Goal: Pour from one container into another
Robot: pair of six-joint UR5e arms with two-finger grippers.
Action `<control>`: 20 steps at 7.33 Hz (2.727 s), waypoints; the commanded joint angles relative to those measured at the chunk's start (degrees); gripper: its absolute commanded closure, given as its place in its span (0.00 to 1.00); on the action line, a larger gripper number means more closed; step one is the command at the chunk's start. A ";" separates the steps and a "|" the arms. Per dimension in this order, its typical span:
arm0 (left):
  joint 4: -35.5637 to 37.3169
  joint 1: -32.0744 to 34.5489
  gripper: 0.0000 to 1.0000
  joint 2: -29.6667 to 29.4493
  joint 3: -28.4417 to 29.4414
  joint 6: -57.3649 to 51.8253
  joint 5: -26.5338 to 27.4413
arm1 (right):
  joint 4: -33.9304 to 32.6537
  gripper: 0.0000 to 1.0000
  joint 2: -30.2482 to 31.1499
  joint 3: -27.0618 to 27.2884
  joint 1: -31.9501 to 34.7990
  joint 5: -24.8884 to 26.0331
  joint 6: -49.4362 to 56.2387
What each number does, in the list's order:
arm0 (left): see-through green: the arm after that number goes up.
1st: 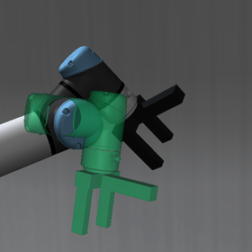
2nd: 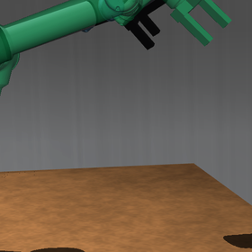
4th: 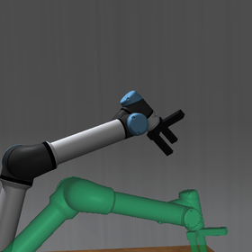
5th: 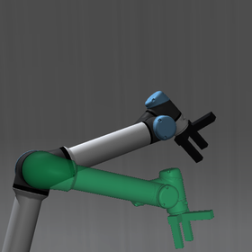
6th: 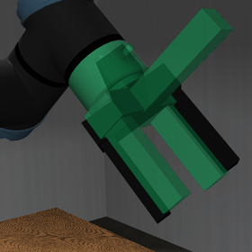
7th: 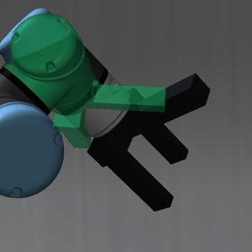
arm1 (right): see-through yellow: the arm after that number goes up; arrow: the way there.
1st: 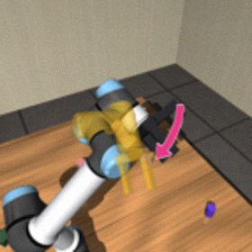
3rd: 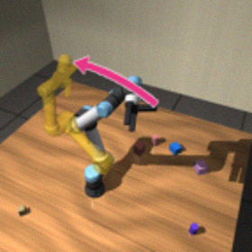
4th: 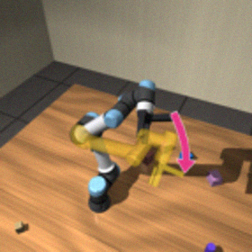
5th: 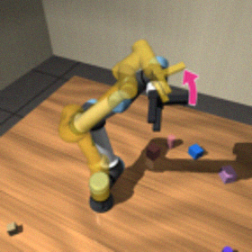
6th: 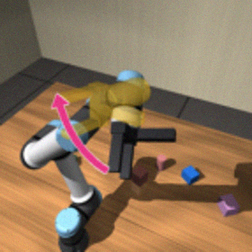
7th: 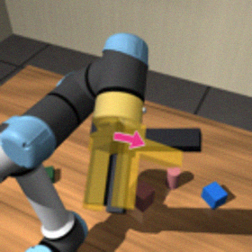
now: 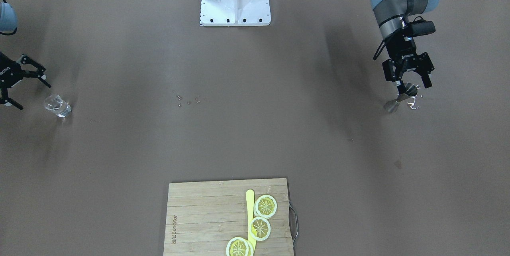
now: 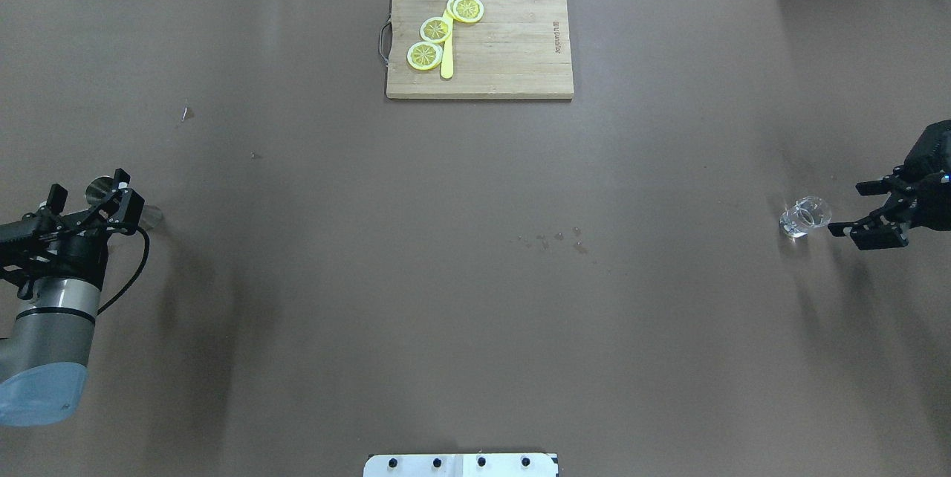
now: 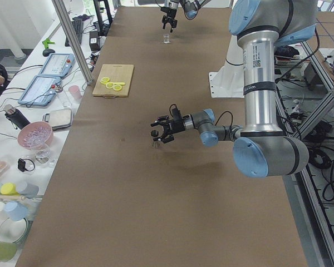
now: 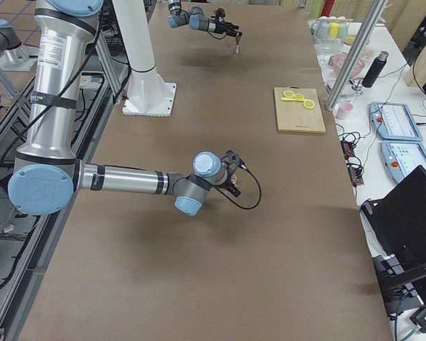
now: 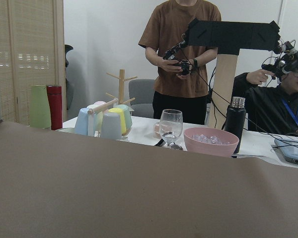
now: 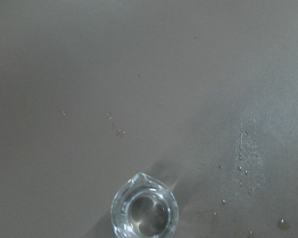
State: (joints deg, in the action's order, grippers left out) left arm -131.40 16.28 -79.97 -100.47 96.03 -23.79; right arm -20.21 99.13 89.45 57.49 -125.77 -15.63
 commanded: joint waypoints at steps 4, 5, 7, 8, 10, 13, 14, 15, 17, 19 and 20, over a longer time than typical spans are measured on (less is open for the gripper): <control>0.00 -0.63 0.03 -5.01 7.73 0.12 1.02 | 8.93 0.00 -0.42 -5.04 -1.76 2.28 -1.16; 0.00 -0.63 0.03 -5.63 8.70 0.12 1.02 | 11.40 0.00 -0.69 -5.33 -1.76 2.02 -4.47; 0.00 -0.63 0.05 -6.42 10.38 1.77 1.11 | 12.65 0.00 -1.30 -5.60 -2.72 2.28 -5.82; 0.00 -0.63 0.06 -6.43 10.99 2.05 1.37 | 12.74 0.00 -1.56 -5.60 -3.08 2.28 -5.29; 0.00 -0.63 0.12 -6.60 11.52 2.67 1.38 | 12.74 0.00 -1.92 -5.77 -5.61 5.86 -3.46; 0.35 -0.81 0.84 -6.78 11.53 2.67 1.29 | 13.00 0.00 -2.01 -5.95 -6.42 8.59 -3.09; 0.35 -0.89 0.85 -6.87 11.53 2.67 1.29 | 19.71 0.00 -2.53 -10.82 -6.77 9.48 -3.27; 0.44 -1.07 0.85 -7.04 11.53 2.67 1.29 | 28.56 0.00 -4.88 -18.18 -6.77 9.14 -3.96; 0.44 -1.16 0.85 -7.04 11.53 2.58 1.38 | 30.32 0.02 -5.87 -18.96 -6.86 9.57 -8.26; 0.61 -1.07 0.98 -6.87 9.26 1.97 1.29 | 30.58 0.02 -6.40 -18.96 -7.64 9.66 -8.28; 0.88 -1.07 1.00 -6.17 6.20 1.88 1.29 | 30.67 0.02 -6.40 -18.96 -8.09 9.58 -8.02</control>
State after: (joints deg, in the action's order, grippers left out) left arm -130.78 15.16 -86.72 -91.27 98.15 -22.47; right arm 10.26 92.81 70.52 49.99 -116.18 -23.73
